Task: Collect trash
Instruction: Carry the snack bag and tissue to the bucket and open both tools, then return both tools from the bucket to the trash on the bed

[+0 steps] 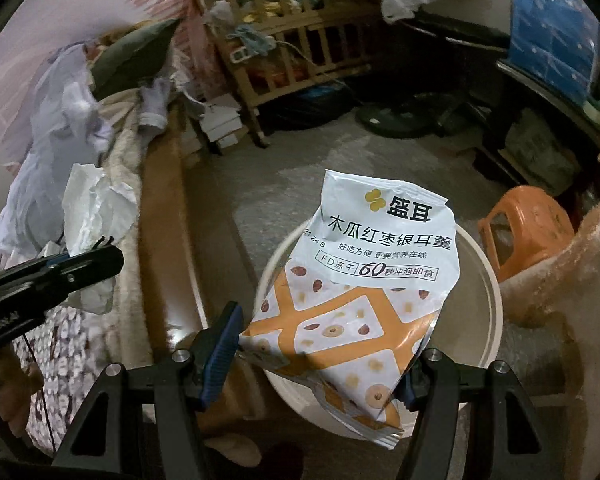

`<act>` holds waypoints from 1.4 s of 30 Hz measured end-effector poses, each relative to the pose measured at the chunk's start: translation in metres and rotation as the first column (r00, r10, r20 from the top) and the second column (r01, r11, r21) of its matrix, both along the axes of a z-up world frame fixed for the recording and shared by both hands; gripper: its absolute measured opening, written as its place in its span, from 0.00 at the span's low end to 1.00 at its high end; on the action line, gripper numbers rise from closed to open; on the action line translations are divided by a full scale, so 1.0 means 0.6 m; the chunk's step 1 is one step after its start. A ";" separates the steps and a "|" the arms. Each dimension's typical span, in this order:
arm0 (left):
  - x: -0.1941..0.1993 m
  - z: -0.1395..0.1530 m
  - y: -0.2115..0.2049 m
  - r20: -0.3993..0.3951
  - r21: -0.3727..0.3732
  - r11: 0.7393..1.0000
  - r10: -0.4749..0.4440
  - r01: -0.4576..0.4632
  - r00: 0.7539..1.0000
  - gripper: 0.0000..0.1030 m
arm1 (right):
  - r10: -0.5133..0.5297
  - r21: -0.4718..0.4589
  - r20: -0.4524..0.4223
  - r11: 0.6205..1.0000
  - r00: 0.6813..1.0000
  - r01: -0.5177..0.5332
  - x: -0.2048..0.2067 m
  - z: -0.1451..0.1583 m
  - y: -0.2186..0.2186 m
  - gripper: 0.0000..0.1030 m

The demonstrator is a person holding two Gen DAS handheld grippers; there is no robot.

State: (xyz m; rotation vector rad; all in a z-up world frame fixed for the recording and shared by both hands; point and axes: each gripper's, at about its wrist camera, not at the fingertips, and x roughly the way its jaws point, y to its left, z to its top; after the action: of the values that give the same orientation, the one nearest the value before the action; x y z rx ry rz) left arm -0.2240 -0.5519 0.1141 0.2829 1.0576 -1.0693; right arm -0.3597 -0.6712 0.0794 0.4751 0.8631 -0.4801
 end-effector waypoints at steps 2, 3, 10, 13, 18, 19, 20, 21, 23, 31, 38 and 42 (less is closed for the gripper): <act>-0.007 -0.004 -0.016 -0.019 -0.005 1.000 -0.018 0.018 1.000 0.18 | -0.016 0.010 -0.003 1.000 1.000 0.016 -0.003 -0.007 -0.011 0.61; -0.008 -0.006 -0.022 -0.029 -0.006 1.000 -0.024 0.024 0.999 0.18 | -0.022 0.019 -0.003 1.000 1.000 0.022 -0.005 -0.011 -0.018 0.61; -0.020 -0.014 -0.052 -0.076 -0.026 0.999 -0.045 0.043 0.996 0.18 | -0.069 0.064 -0.001 0.996 0.998 0.069 -0.014 -0.029 -0.053 0.64; -0.022 -0.016 -0.059 -0.078 -0.029 0.998 -0.052 0.050 0.996 0.18 | -0.078 0.065 -0.006 0.995 0.997 0.078 -0.015 -0.035 -0.057 0.64; -0.021 -0.018 -0.067 -0.095 -0.038 0.997 -0.065 0.062 0.993 0.33 | -0.114 0.045 0.010 0.993 0.993 0.114 -0.024 -0.030 -0.063 0.73; -0.021 -0.018 -0.066 -0.097 -0.044 0.997 -0.070 0.066 0.993 0.45 | -0.120 0.043 0.013 0.992 0.993 0.119 -0.026 -0.028 -0.063 0.73; -0.022 -0.017 -0.065 -0.098 -0.053 0.996 -0.072 0.067 0.993 0.52 | -0.125 0.042 0.016 0.991 0.992 0.125 -0.029 -0.027 -0.064 0.73; -0.023 -0.017 -0.063 -0.097 -0.060 0.996 -0.071 0.065 0.993 0.53 | -0.134 0.043 0.018 0.990 0.991 0.133 -0.033 -0.024 -0.066 0.73; -0.023 -0.016 -0.062 -0.094 -0.058 0.996 -0.071 0.066 0.993 0.53 | -0.140 0.045 0.023 0.989 0.990 0.138 -0.037 -0.021 -0.067 0.73; -0.009 -0.010 -0.029 -0.039 -0.032 0.999 -0.015 0.014 0.999 0.53 | -0.135 -0.068 0.048 0.988 0.990 0.138 -0.037 0.015 -0.034 0.73; 0.024 -0.010 0.038 0.072 0.015 0.994 0.105 -0.106 0.992 0.53 | -0.076 -0.088 0.061 0.993 0.995 0.081 -0.007 0.028 0.009 0.73; 0.053 -0.020 0.087 0.101 0.034 0.984 0.170 -0.174 0.980 0.53 | -0.023 -0.096 0.060 0.995 0.998 0.028 0.020 0.032 0.045 0.73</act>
State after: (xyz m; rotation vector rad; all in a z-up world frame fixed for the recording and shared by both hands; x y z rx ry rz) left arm -0.1920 -0.4998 0.1022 0.2708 0.9990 -0.8700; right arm -0.3475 -0.6443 0.0984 0.4098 0.7746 -0.5267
